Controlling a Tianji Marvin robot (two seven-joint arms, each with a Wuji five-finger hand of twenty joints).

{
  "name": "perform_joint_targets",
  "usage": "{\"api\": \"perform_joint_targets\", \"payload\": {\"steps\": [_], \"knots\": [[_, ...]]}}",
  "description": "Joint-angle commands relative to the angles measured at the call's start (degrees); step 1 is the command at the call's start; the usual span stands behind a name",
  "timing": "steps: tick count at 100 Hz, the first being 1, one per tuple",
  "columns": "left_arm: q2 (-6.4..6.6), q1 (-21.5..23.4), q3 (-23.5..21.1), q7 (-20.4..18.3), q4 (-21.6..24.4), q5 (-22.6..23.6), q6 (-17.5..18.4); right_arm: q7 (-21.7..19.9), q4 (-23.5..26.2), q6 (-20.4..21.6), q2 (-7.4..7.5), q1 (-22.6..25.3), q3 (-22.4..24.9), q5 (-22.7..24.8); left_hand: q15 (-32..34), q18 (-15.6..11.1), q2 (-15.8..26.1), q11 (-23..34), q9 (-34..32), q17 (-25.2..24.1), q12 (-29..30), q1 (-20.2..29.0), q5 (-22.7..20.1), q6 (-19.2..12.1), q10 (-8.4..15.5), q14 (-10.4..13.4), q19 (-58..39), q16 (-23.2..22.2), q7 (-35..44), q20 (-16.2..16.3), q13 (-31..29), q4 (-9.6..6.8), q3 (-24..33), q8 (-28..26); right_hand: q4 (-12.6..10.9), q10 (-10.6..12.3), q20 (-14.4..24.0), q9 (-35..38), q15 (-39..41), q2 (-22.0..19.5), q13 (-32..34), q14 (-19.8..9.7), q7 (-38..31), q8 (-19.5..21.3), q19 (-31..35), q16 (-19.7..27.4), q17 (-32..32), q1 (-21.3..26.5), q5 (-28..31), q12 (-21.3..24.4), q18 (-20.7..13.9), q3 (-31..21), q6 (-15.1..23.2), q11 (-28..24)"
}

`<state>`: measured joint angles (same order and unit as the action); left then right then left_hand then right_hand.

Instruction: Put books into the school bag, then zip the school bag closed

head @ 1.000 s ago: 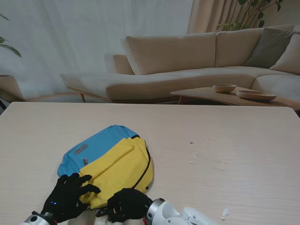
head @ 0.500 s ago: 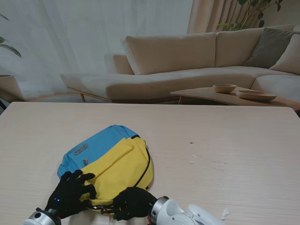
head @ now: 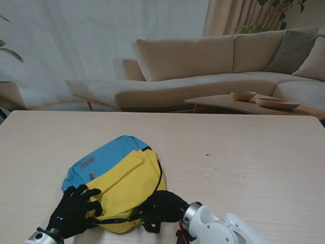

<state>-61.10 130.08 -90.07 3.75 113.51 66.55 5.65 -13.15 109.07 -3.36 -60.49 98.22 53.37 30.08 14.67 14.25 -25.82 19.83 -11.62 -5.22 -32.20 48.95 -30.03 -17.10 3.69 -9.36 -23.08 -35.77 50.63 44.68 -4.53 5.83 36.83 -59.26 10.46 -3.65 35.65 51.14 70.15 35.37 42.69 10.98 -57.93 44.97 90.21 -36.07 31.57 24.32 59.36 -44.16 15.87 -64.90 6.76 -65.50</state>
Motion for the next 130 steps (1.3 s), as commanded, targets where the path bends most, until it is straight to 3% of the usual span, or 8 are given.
{"api": "perform_joint_targets", "payload": {"steps": [1,31,56,88,130], "knots": [[-0.23,1.1,-0.5,-1.0,-0.3,0.3,-0.7,-0.7,-0.5,0.1,0.46,0.1,1.3,0.2,0.6,-1.0,-2.8,1.9,0.0,-0.7,-1.2,2.4,-3.3,-0.8,1.0,1.1,1.6,0.4,6.4,0.8,0.8,-0.49,6.1,-3.6,-1.9,-1.3,0.9,1.1,1.7,-0.5,2.1,0.5,-5.1,1.5,3.6,-0.7,0.9,-1.6,5.0,-1.2,1.1,0.6,-2.2,-1.7],[-0.31,1.6,-0.8,-0.9,0.0,0.5,-1.3,-1.5,-3.3,-1.9,0.05,-1.5,6.1,-1.3,0.6,-1.0,-2.7,2.4,0.0,-0.7,-1.4,2.3,-3.2,-0.7,0.9,1.0,1.7,0.5,6.2,0.8,0.8,-0.37,6.1,-4.0,-2.1,-1.1,0.9,1.0,1.8,-0.7,1.9,0.4,-4.9,2.6,3.6,-0.7,0.8,-1.6,5.1,-1.6,1.2,0.8,-2.4,-1.7],[-0.42,2.1,-1.7,-0.5,0.1,0.6,-1.3,0.4,-6.2,-5.3,-0.85,-4.4,7.9,-2.4,0.7,-0.9,-2.6,2.6,0.0,-0.8,-1.4,2.4,-3.1,-0.7,0.8,0.9,1.8,0.5,6.2,0.8,0.8,-0.31,6.0,-4.3,-2.0,-1.0,0.8,0.8,1.7,-0.7,1.7,0.4,-4.6,3.1,3.5,-0.6,0.6,-1.5,5.0,-1.9,1.1,0.9,-2.3,-1.6],[-0.57,2.7,-2.7,0.0,0.1,0.5,-1.2,6.0,-13.3,-10.9,-2.88,-11.5,4.9,-3.9,0.7,-0.9,-2.4,2.7,0.0,-0.8,-1.4,2.5,-3.0,-0.7,0.8,1.0,1.9,0.6,6.2,0.8,0.8,-0.25,5.8,-4.6,-1.5,-1.0,0.8,-0.1,1.3,-1.0,1.0,0.2,-4.2,3.3,3.1,-0.5,0.0,-1.3,4.2,-1.9,1.2,1.2,-1.7,-1.1],[-0.73,3.4,-3.8,0.4,0.4,0.9,-2.0,11.3,-19.9,-14.9,-5.08,-17.2,1.4,-5.9,0.9,-0.7,-2.1,3.5,-0.1,-0.7,-1.6,2.6,-2.7,-0.8,0.7,0.7,1.8,0.6,6.1,1.0,0.7,-0.23,5.4,-5.0,-0.1,-0.7,0.7,-1.2,0.6,-2.1,0.1,-0.3,-3.6,3.3,2.7,-0.4,-0.7,-1.1,3.4,-1.5,1.1,2.3,-0.8,-0.8]]}}
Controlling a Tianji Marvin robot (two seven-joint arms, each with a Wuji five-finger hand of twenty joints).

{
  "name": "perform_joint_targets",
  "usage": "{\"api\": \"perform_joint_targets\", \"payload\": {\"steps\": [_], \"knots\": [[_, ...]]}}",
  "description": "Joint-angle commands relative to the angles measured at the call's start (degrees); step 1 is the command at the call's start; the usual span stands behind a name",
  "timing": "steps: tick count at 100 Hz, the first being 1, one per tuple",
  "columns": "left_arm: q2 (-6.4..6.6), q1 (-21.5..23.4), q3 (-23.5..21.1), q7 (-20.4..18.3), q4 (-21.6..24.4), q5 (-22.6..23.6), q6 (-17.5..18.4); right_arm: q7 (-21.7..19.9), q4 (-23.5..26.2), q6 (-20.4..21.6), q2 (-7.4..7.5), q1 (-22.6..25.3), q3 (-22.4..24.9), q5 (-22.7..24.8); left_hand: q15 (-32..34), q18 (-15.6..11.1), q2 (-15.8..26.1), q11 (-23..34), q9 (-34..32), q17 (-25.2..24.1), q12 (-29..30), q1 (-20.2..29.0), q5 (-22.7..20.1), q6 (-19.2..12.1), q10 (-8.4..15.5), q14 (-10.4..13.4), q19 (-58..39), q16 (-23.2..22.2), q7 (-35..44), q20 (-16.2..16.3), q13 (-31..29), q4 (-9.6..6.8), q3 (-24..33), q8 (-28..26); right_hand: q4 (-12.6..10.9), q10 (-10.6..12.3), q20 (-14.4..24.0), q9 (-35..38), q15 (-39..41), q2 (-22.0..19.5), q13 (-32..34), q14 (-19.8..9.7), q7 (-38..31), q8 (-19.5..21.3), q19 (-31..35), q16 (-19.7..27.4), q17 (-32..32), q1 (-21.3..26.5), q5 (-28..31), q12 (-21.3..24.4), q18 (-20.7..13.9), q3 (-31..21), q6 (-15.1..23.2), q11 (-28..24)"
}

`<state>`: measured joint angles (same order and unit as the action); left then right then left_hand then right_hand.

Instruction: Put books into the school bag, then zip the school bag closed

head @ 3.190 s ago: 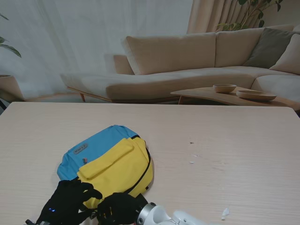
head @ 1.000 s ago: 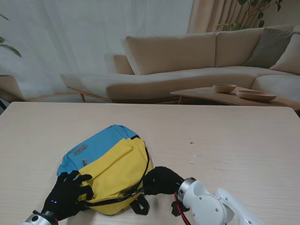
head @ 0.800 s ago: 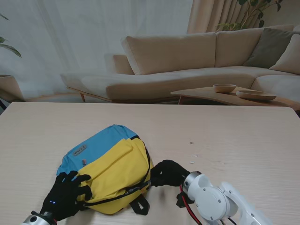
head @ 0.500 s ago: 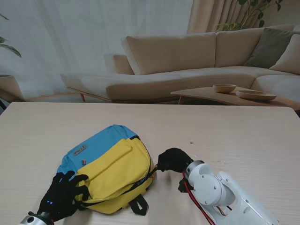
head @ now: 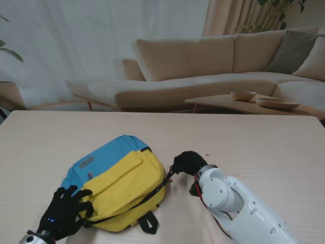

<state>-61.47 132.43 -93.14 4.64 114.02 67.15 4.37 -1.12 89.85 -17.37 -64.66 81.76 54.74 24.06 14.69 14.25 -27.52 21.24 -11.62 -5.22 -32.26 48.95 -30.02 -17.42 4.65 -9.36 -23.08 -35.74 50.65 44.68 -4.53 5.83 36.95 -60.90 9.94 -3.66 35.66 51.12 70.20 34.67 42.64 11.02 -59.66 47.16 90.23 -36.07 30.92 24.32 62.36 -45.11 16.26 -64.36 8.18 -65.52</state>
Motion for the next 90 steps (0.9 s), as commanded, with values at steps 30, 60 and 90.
{"api": "perform_joint_targets", "payload": {"steps": [30,60,90], "knots": [[-0.65,1.9,-3.0,0.2,-0.5,-0.1,-0.7,2.1,-4.8,-3.5,-2.08,-3.6,0.2,-0.4,1.2,-0.7,-0.3,2.4,-0.1,-0.8,-1.5,2.8,-2.6,-0.4,-0.3,0.7,1.7,0.6,6.3,1.0,0.7,-0.22,5.5,-4.1,0.7,-0.9,0.7,-1.7,0.7,-1.7,-0.3,-0.2,-2.0,1.6,2.5,-0.6,-0.3,-0.7,0.2,-0.7,0.7,2.0,-2.3,-1.1],[-0.93,1.6,-3.3,0.4,-0.2,-2.6,-0.3,0.7,-4.3,-2.5,-1.69,-2.9,1.1,-1.6,1.6,-0.7,2.4,2.5,-0.4,-0.8,-1.2,5.6,-0.7,-0.7,-0.7,0.3,1.6,0.6,4.3,1.3,0.7,-0.03,-1.8,-2.0,0.9,-1.0,0.7,-2.2,0.6,-2.0,-0.8,0.0,-1.9,1.8,2.2,-0.7,-0.9,-0.7,-0.3,-0.5,0.8,2.3,-2.1,-1.0],[-1.19,3.4,-4.1,-4.1,5.5,-8.1,1.8,-0.6,-1.6,-0.9,-1.08,-0.9,1.9,-1.2,0.9,0.2,9.2,-0.7,0.5,-0.8,0.5,-5.9,15.0,8.5,-4.3,0.0,1.7,1.2,-11.6,1.4,0.6,-3.7,-4.2,18.1,0.7,-1.1,0.7,-2.3,0.4,-2.0,-0.9,-0.1,-1.8,1.9,2.1,-0.7,-0.9,-0.5,-0.4,-0.4,0.8,2.6,-1.8,-0.9]]}}
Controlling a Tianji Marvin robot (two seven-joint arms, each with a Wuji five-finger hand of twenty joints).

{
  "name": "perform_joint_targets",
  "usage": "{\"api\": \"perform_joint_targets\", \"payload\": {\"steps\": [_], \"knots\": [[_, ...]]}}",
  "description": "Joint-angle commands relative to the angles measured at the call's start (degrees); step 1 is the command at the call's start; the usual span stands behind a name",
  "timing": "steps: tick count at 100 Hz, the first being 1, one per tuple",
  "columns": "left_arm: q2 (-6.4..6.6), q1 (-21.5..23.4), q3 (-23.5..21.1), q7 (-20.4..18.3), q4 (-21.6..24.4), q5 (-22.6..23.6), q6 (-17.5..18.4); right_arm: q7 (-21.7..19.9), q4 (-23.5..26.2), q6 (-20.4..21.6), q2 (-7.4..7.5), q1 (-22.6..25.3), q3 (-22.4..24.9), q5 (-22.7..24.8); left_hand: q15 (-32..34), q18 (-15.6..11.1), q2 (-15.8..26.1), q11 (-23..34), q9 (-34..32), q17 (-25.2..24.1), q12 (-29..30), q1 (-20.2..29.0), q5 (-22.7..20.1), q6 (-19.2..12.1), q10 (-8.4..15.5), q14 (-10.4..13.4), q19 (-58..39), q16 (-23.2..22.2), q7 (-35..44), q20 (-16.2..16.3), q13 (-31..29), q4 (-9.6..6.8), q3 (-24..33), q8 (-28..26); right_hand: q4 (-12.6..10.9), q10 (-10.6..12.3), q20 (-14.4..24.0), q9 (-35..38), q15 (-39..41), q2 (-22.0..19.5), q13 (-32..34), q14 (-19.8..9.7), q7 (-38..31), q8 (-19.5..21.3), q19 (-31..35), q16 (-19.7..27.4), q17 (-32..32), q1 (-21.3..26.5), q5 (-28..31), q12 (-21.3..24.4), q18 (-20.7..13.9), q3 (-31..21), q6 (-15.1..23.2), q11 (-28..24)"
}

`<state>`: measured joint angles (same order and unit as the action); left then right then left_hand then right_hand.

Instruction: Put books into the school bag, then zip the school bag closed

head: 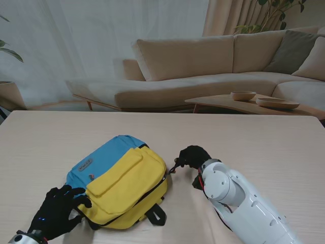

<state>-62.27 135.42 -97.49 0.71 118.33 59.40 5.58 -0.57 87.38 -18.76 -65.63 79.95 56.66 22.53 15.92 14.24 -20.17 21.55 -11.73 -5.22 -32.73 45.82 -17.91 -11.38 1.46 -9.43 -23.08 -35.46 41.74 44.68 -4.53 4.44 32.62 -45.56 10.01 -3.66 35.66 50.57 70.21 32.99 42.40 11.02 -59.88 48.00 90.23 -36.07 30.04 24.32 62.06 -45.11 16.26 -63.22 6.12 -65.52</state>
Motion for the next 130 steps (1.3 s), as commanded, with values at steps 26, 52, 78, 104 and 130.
{"api": "perform_joint_targets", "payload": {"steps": [26,52,78,104,130], "knots": [[0.09,-6.8,5.4,-3.7,1.2,-4.6,-2.3,-2.3,3.3,2.5,0.59,3.2,1.4,1.1,-3.3,1.9,3.3,-5.3,0.1,-1.1,5.0,-6.3,7.2,6.5,-2.7,-1.8,4.3,3.9,-11.5,-1.8,-0.1,-2.14,-5.3,13.2,0.6,-1.2,0.7,-1.7,0.4,-0.2,-0.8,0.0,-1.6,1.1,2.1,-0.7,-0.1,-0.5,-0.2,-0.3,0.8,1.5,0.3,-0.9],[0.63,-18.8,16.9,-4.3,-4.3,-6.1,-11.5,-3.5,5.5,4.9,1.17,5.6,2.7,1.3,-8.3,2.9,0.9,-13.2,2.8,-1.4,9.6,-11.8,9.7,8.8,-3.4,-2.0,12.9,7.0,-25.7,-4.5,2.3,-1.38,-5.6,24.7,0.5,-1.2,0.8,-1.7,0.4,-0.3,-0.7,0.0,-1.7,1.1,2.1,-0.7,-0.1,-0.3,-0.2,-0.3,0.9,1.5,0.0,-0.9],[1.71,-25.7,23.0,-9.3,-10.3,-2.5,-17.3,-3.6,6.6,6.1,1.28,6.6,3.5,1.0,-13.4,0.7,-2.3,-20.1,4.8,-0.1,11.8,-12.5,10.3,6.9,0.8,1.0,17.6,11.4,-42.2,-12.8,3.1,-0.69,-2.1,25.8,0.5,-1.3,0.8,-1.6,0.4,-0.2,-0.6,0.0,-1.8,1.2,2.1,-0.8,-0.1,-0.2,-0.2,-0.4,1.0,1.4,-0.2,-0.9],[2.84,-24.6,20.9,-15.6,-12.2,0.6,-13.0,-3.0,5.0,5.3,1.02,4.8,4.0,1.4,-16.2,-3.4,-2.2,-21.7,4.6,1.4,19.7,-11.4,10.0,2.5,5.1,5.2,20.7,23.5,-43.7,-23.0,2.8,-0.97,-1.4,37.3,0.4,-1.4,0.8,-1.7,0.3,-0.1,-0.7,0.0,-1.7,1.2,2.1,-0.7,-0.1,-0.1,-0.3,-0.4,0.8,1.5,-0.1,-0.8],[3.32,-22.0,17.1,-18.1,-12.6,2.9,-7.7,-0.5,-1.0,1.1,-0.77,-2.7,0.3,-1.5,-16.3,-4.7,-3.2,-21.8,4.7,1.5,20.9,-9.3,10.0,1.2,5.6,6.2,20.9,25.1,-43.7,-24.4,2.8,-1.25,-0.2,39.2,-1.5,-0.7,0.9,-0.8,2.3,-3.1,-0.5,0.3,-5.2,9.7,2.1,-1.6,0.1,-2.2,1.6,-3.6,1.4,1.9,-2.9,-4.4]]}}
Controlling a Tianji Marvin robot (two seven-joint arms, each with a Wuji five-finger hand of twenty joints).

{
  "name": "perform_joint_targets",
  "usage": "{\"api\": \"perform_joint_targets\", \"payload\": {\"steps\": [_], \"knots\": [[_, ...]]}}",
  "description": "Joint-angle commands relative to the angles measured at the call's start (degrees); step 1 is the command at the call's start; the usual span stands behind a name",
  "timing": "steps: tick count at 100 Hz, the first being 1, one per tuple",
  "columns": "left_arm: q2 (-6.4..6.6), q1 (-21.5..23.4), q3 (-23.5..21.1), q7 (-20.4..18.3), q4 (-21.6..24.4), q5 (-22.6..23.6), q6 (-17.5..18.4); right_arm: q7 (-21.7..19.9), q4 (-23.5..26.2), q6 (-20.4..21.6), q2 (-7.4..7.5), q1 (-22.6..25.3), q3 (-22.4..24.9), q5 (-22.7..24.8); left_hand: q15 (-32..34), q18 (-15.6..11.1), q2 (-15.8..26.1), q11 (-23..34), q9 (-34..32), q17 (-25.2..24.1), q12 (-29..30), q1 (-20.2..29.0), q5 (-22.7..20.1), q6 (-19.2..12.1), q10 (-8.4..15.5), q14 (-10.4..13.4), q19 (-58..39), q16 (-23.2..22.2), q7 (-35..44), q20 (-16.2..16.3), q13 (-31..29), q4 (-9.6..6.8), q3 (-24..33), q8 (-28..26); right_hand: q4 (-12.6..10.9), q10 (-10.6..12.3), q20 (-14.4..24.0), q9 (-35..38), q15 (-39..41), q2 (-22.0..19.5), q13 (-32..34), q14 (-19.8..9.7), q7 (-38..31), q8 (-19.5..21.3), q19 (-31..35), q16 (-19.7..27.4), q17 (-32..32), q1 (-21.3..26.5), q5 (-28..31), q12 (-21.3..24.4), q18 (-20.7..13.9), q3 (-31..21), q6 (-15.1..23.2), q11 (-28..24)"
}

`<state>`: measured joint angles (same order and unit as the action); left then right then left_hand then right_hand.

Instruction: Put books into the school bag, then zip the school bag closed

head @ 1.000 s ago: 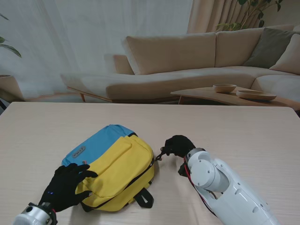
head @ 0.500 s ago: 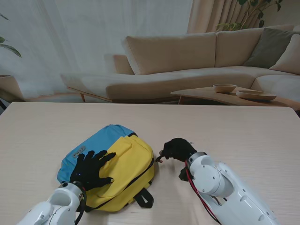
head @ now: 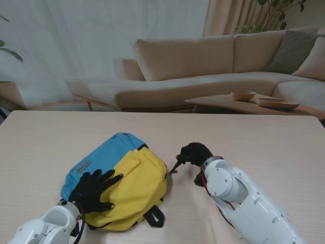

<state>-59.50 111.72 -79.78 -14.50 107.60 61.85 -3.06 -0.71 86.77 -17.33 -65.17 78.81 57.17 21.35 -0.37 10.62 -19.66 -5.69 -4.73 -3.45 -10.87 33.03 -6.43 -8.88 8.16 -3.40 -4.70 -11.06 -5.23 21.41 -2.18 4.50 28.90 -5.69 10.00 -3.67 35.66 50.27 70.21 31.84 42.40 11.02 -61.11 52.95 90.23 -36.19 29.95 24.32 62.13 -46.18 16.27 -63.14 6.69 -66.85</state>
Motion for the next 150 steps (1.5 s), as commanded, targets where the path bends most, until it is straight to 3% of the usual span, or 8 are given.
{"api": "perform_joint_targets", "payload": {"steps": [1,7,12,31,58,84,121,150], "knots": [[0.58,1.8,-0.7,-3.1,-1.9,0.6,1.3,-0.3,-0.6,-0.4,-1.3,-1.9,-0.4,-0.5,0.0,-1.1,-3.7,5.4,-2.3,-0.2,-1.0,3.5,-1.5,-1.4,-1.1,0.2,2.5,0.7,3.3,-1.2,0.4,-1.31,3.6,-0.7,-1.9,-0.6,0.9,-0.4,2.7,-2.3,-0.4,0.3,-4.4,5.6,2.2,-1.7,0.3,-2.5,1.8,-3.0,1.4,1.9,-3.6,-3.6],[0.71,2.0,-1.4,-3.6,-2.1,1.5,2.8,0.2,-2.0,-1.1,-1.72,-3.7,-1.5,-0.9,0.0,-1.3,-4.1,5.5,-2.3,-0.2,-1.0,4.1,-1.5,-1.7,-0.7,0.5,2.6,0.8,3.3,-1.4,0.5,-1.39,4.1,-0.5,-4.8,-0.8,1.1,1.2,4.6,-3.7,0.9,0.6,-6.0,11.0,2.5,-2.2,1.0,-4.2,3.9,-5.9,1.8,1.9,-4.0,-5.3],[0.83,2.2,-2.1,-4.2,-2.2,2.2,4.2,0.1,-2.7,-1.7,-1.9,-4.7,-2.2,-1.2,0.0,-1.7,-4.4,5.5,-2.4,-0.1,-1.0,4.6,-1.6,-2.0,-0.6,0.7,2.7,0.9,3.3,-1.7,0.4,-1.43,4.5,-0.3,-5.3,-1.2,1.2,2.6,5.5,-3.8,2.3,1.0,-7.4,13.2,3.0,-2.3,1.9,-4.9,5.1,-7.0,2.1,1.9,-4.1,-6.5],[0.83,2.8,-4.3,-3.6,-2.8,3.5,6.5,-2.6,-2.0,-1.8,-1.12,-4.9,-2.4,-0.7,0.3,-1.7,-4.7,5.9,-2.6,0.0,-1.5,5.3,-1.7,-2.2,-0.3,0.9,2.8,0.8,3.6,-2.3,0.3,-1.44,5.6,-0.2,-5.5,-1.6,1.5,5.1,7.1,-3.6,4.6,1.7,-8.9,14.3,4.2,-2.5,4.0,-5.6,6.8,-8.0,3.2,1.7,-3.8,-7.0],[0.9,1.1,-6.9,-1.7,-5.5,2.9,10.8,-10.2,5.1,1.7,1.88,2.4,3.1,0.9,1.1,-1.6,-4.9,7.0,-2.7,-0.2,-4.9,5.9,-1.8,-3.5,0.2,1.0,1.7,-1.6,4.8,-2.0,0.2,-1.03,8.1,-3.5,-6.0,-2.9,1.9,8.8,9.6,-4.4,8.4,3.0,-10.0,15.0,6.2,-2.5,7.8,-6.1,9.0,-8.5,5.0,2.2,-3.7,-7.3],[0.79,-2.6,-8.0,-1.4,-8.1,-4.0,13.6,-16.5,11.0,9.1,4.12,10.9,7.8,1.1,1.7,-1.3,-3.2,7.8,-2.7,-0.3,-9.1,6.0,-1.3,-3.8,-0.1,0.7,1.3,-4.3,6.5,-1.3,0.2,-0.72,7.5,-13.5,-6.1,-2.9,1.8,9.5,9.8,-5.0,9.3,3.1,-9.8,15.0,6.6,-2.0,8.4,-6.0,9.5,-8.3,5.2,2.8,-3.5,-7.1],[1.49,-10.3,-6.0,-5.8,-11.6,-9.8,16.7,-21.5,16.0,18.6,5.92,21.0,9.8,-1.8,1.7,-1.4,-2.6,8.0,-2.8,-0.3,-10.3,6.5,-1.2,-4.0,0.3,0.9,1.3,-4.8,6.9,-1.1,0.1,-0.81,7.2,-16.5,-6.2,-2.9,1.7,9.7,10.0,-5.3,9.4,3.1,-9.7,15.2,6.9,-1.7,8.7,-5.9,9.6,-8.1,5.1,3.0,-3.3,-7.1],[2.58,-14.1,-4.2,-12.0,-12.9,-15.5,21.5,-24.1,18.8,22.6,6.88,25.6,9.7,-3.4,2.2,-2.0,-3.0,9.3,-3.0,-0.4,-15.7,11.6,-1.7,-10.1,1.6,1.2,0.7,-6.7,18.0,0.2,0.0,-1.25,10.6,-29.2,-6.1,-2.9,1.7,9.5,10.0,-5.5,9.2,3.1,-9.6,15.2,6.9,-1.6,8.7,-5.7,9.5,-7.9,5.1,3.2,-3.3,-7.0]]}}
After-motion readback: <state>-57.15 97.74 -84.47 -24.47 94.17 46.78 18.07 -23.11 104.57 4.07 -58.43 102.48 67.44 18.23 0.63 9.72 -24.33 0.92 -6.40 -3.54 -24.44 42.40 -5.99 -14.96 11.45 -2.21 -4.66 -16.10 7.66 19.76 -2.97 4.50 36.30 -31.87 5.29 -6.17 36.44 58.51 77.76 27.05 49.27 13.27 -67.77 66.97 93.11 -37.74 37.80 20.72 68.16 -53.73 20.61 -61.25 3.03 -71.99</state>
